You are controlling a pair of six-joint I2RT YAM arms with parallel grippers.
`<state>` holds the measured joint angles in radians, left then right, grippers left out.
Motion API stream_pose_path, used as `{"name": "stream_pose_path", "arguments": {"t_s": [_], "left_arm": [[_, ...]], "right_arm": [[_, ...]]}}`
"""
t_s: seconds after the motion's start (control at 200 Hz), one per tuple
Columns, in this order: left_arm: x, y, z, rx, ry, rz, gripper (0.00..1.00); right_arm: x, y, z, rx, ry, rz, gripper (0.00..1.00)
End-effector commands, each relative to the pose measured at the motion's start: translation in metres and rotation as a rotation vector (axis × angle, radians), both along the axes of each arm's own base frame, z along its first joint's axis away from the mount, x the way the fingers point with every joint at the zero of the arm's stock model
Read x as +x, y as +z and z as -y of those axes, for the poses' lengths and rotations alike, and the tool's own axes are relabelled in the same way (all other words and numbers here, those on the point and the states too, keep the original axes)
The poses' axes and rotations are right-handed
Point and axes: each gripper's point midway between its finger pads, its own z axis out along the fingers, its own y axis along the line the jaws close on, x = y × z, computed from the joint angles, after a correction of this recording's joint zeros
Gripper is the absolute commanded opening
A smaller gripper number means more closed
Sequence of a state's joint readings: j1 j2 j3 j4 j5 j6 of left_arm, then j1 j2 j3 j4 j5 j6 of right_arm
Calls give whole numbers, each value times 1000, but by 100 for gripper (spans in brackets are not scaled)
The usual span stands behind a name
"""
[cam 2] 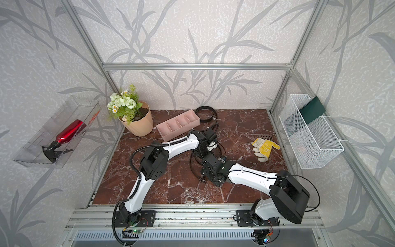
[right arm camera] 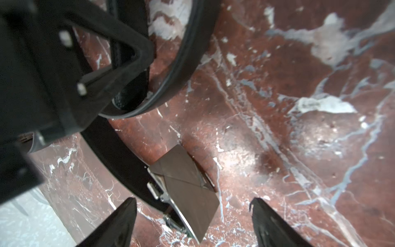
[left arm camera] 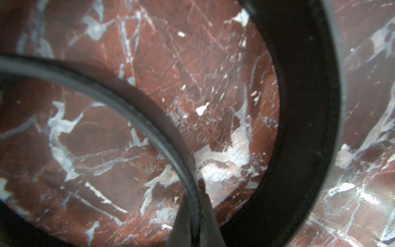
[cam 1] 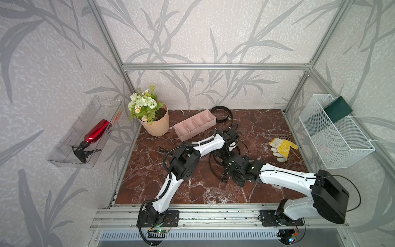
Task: Place the belts into the storage roll
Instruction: Roll the belt at the center of the board.
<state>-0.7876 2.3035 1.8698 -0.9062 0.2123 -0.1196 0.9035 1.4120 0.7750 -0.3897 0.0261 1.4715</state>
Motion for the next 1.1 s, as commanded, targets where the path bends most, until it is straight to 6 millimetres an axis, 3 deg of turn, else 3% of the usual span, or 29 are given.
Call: {"name": "stream_pose_path", "arguments": {"t_s": [0.0, 0.16, 0.395, 0.815, 0.915, 1.015, 1.094], "left_arm": [[-9, -13, -25, 92, -10, -60, 0], [-9, -15, -31, 94, -3, -68, 0], [-9, -16, -42, 102, 0, -69, 0], [-32, -19, -72, 146, -43, -76, 0], [-42, -18, -80, 154, -61, -73, 0], [-53, -14, -90, 153, -86, -62, 0], [-63, -11, -96, 154, -118, -52, 0]], "right_arm": [[-3, -6, -6, -32, 35, -12, 84], [-9, -22, -12, -44, 62, -64, 78], [-14, -41, 7, -113, 32, -97, 64], [-5, -47, 38, -191, 38, -73, 20], [-4, -43, 62, -238, 24, -83, 0], [5, -38, 102, -318, 10, -73, 0], [25, -32, 136, -414, 11, -7, 0]]}}
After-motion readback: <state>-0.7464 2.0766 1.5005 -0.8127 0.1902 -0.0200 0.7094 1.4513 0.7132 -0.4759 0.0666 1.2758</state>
